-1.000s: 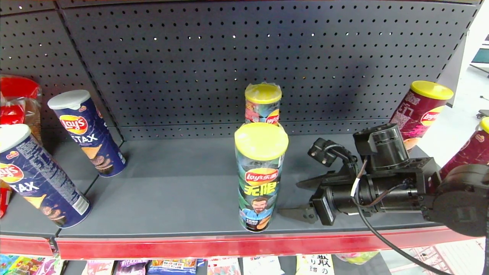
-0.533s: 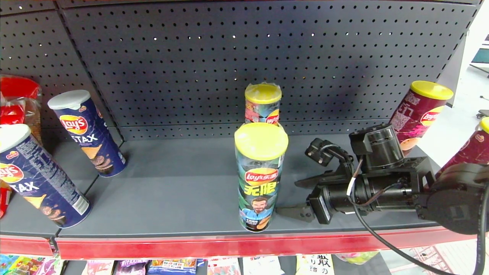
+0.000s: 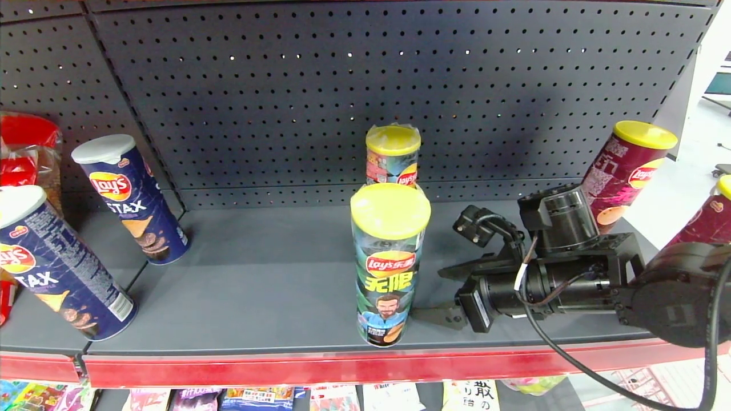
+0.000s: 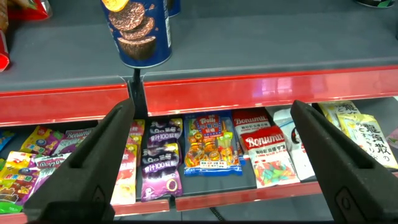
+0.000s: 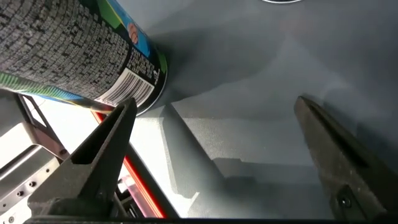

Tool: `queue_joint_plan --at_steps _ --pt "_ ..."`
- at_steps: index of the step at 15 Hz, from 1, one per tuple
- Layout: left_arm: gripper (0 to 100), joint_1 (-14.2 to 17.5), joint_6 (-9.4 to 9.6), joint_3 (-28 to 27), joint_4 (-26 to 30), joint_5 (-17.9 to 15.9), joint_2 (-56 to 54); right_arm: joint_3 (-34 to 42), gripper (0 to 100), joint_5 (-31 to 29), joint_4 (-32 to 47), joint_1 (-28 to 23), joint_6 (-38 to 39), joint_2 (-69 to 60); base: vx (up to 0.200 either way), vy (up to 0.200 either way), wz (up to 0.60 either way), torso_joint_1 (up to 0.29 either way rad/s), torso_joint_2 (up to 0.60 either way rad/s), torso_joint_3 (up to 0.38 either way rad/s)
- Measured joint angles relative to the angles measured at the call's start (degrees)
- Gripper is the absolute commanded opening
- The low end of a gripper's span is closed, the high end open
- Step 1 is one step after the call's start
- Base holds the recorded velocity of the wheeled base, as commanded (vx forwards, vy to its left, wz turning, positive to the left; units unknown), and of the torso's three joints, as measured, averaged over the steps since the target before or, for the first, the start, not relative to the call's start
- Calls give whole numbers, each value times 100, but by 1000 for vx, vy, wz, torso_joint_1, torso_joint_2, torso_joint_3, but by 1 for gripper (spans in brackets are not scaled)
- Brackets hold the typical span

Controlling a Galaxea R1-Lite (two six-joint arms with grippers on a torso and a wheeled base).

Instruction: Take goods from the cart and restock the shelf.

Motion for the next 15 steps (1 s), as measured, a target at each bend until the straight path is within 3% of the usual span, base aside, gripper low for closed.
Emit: queue_joint_plan --at_steps 15 --pt "100 0 0 0 2 2 0 -33 100 -57 -7 105 88 66 0 0 0 0 0 0"
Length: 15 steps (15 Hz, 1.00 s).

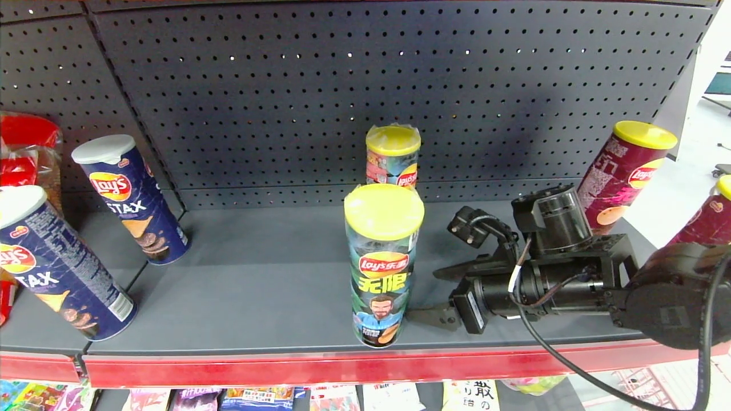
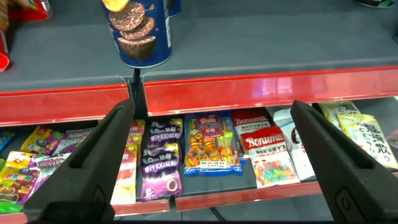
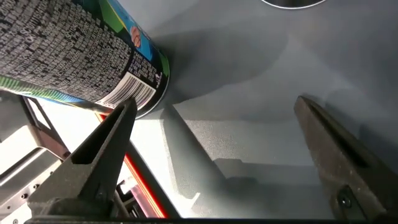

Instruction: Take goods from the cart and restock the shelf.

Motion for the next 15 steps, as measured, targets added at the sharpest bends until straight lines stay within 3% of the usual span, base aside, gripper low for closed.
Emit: queue_joint_plan --at_steps 5,10,15 --pt "100 0 0 0 0 0 0 322 100 -77 79 -85 -17 -455 0 0 0 0 0 0" --pt "100 0 0 0 0 -2 0 1535 100 -172 128 -217 -30 -2305 0 0 0 0 0 0" --pt "100 0 0 0 0 -2 0 2751 100 4 878 -1204 -56 -5038 0 0 0 0 0 0"
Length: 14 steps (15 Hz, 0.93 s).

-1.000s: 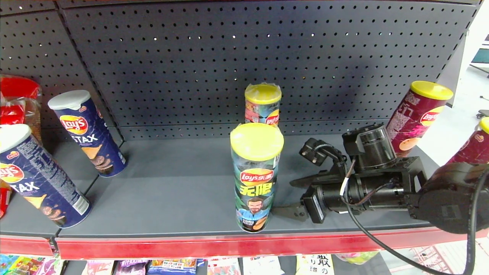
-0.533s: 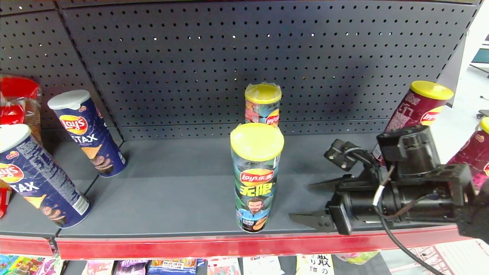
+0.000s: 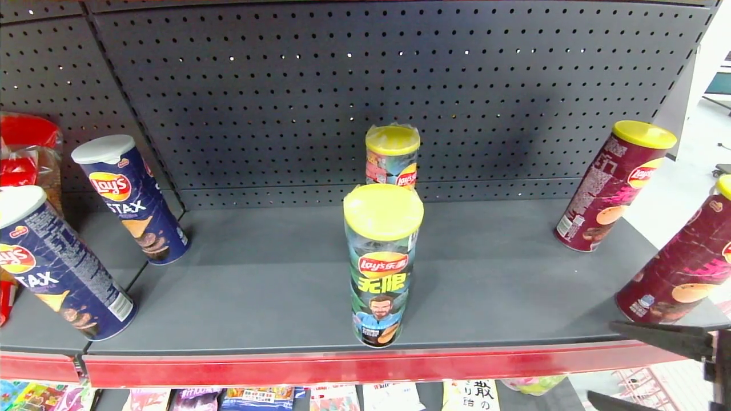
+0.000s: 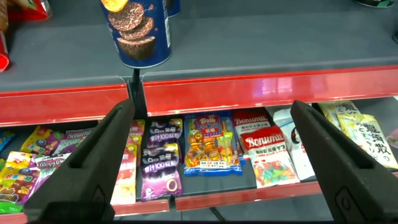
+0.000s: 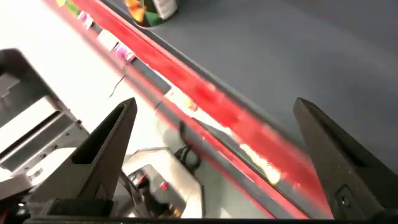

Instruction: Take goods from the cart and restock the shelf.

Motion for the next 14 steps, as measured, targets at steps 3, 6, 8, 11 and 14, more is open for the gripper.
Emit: queue_joint_plan --at_steps 3,6,8,11,14 --pt "100 0 0 0 0 2 0 600 100 44 290 -980 -98 -1456 0 0 0 0 0 0" --pt "100 0 0 0 0 2 0 964 100 -485 651 -1571 -189 -2517 0 0 0 0 0 0" --pt "100 0 -2 0 0 2 0 1229 100 -813 809 -1825 -196 -3278 0 0 0 0 0 0" --pt "100 0 0 0 -2 2 0 1773 100 -1114 573 -2228 -66 -4205 0 0 0 0 0 0" --pt "100 0 -2 0 -2 0 0 1924 100 -1147 551 -2146 201 -4657 0 0 0 0 0 0"
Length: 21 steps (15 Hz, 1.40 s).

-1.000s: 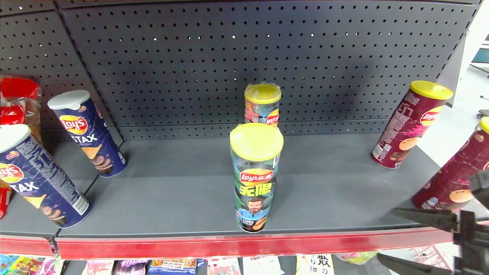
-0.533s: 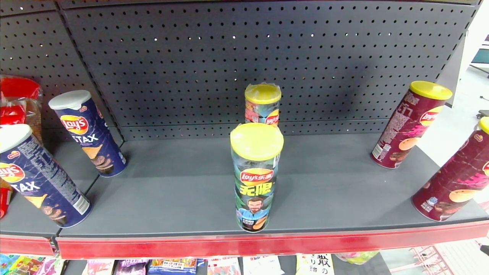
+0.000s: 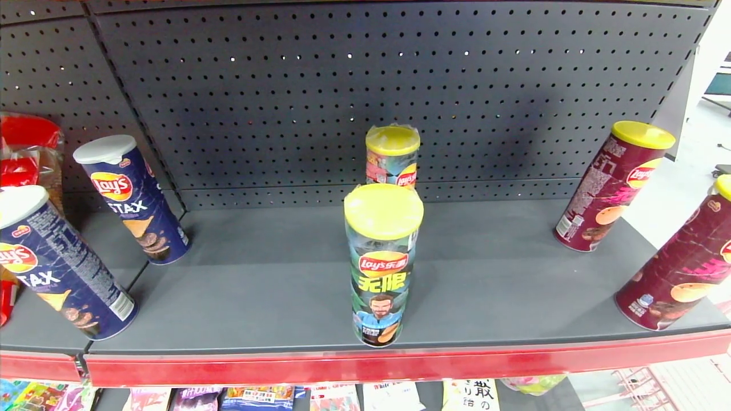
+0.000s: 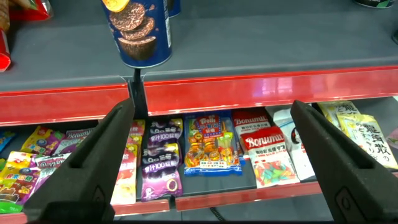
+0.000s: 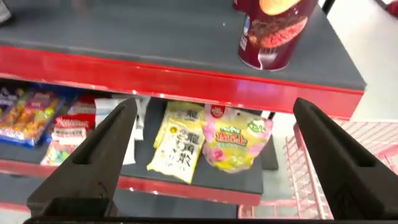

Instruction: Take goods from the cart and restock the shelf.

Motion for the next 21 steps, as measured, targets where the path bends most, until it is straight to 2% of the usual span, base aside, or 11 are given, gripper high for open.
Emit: queue_joint_plan --at_steps 3,9,14,18,21 --pt "100 0 0 0 2 2 0 91 100 -33 -283 100 729 -289 0 0 0 0 0 0" --pt "100 0 0 0 0 2 0 140 100 -933 -94 104 404 -418 0 0 0 0 0 0" --pt "100 11 0 0 0 2 0 132 100 -762 74 104 393 -425 0 0 0 0 0 0" --pt "100 666 0 0 0 0 1 138 100 -762 74 104 390 -425 0 0 0 0 0 0" --pt "100 464 2 0 -2 0 -118 138 100 -761 72 104 380 -425 0 0 0 0 0 0"
